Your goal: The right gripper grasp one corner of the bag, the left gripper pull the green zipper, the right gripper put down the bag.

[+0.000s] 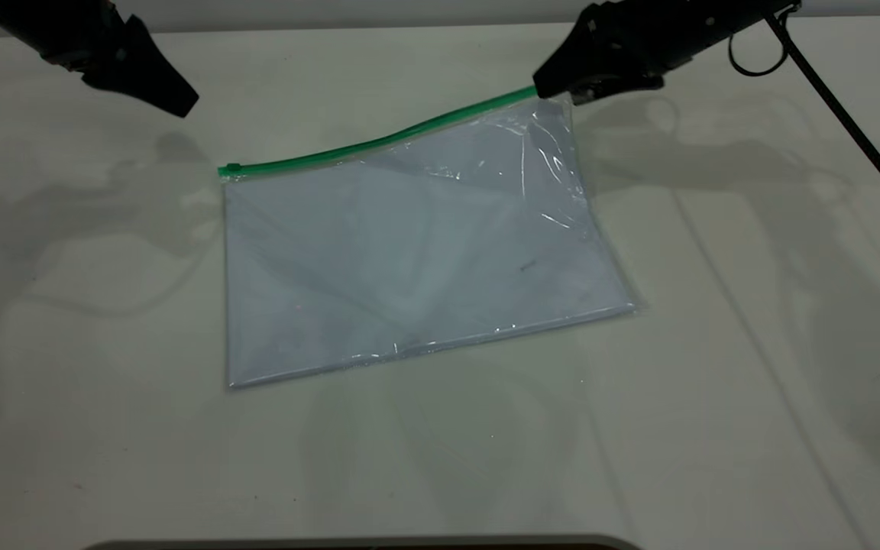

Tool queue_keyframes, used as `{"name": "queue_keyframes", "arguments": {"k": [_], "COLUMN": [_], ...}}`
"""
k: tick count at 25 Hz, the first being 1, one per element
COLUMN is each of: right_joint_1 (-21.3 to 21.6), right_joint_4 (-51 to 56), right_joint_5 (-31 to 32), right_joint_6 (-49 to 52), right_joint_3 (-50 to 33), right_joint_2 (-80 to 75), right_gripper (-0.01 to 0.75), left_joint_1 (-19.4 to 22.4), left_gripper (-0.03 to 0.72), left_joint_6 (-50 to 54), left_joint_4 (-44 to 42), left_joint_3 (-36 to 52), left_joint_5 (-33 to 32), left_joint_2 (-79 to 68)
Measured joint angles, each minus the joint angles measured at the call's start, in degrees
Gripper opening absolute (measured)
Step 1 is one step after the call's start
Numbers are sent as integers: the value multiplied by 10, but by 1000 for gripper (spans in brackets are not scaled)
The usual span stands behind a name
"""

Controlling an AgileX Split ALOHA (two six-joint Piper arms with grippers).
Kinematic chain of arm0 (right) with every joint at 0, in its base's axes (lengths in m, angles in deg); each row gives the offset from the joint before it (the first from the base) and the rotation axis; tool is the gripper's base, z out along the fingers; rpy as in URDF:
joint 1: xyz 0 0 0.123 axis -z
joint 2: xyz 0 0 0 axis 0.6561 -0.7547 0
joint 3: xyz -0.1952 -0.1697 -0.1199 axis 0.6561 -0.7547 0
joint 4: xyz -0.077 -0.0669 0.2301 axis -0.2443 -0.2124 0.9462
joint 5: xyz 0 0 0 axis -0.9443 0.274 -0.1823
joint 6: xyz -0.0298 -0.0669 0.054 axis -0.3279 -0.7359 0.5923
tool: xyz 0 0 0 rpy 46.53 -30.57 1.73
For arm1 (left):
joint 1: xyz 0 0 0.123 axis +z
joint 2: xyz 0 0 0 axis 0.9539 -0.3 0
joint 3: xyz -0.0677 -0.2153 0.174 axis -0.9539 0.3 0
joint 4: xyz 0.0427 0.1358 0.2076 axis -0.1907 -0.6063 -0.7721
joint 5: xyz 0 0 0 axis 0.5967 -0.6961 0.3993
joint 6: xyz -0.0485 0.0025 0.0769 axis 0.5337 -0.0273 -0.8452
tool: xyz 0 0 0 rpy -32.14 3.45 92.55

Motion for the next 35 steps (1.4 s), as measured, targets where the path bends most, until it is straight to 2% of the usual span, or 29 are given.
{"name": "queue_keyframes", "arguments": {"k": [3, 7, 11, 13, 17, 28, 35], "right_joint_1": [2, 9, 11, 12, 12, 11, 11], "right_joint_4": [-93, -258, -419, -463, -487, -494, -492], "right_joint_5": [-4, 30, 108, 163, 236, 247, 247], "right_joint_6": [87, 224, 338, 365, 388, 466, 476], "right_joint_3": [24, 79, 141, 169, 198, 193, 92], "right_joint_2": [19, 70, 126, 153, 199, 300, 458], "right_gripper": [601, 574, 570, 570, 570, 570, 570], "left_joint_1": [0, 0, 0, 0, 0, 0, 0], "left_gripper": [552, 558, 560, 560, 560, 561, 561], "left_joint_6": [92, 221, 332, 367, 431, 581, 657], "left_joint_4": [-36, -112, -184, -210, -246, -381, -450], "left_joint_3": [-21, -60, -86, -90, -91, -91, -91], "left_joint_5": [-1, -24, -52, -60, -69, -193, -268], "left_joint_2": [22, 76, 139, 167, 233, 376, 442]}}
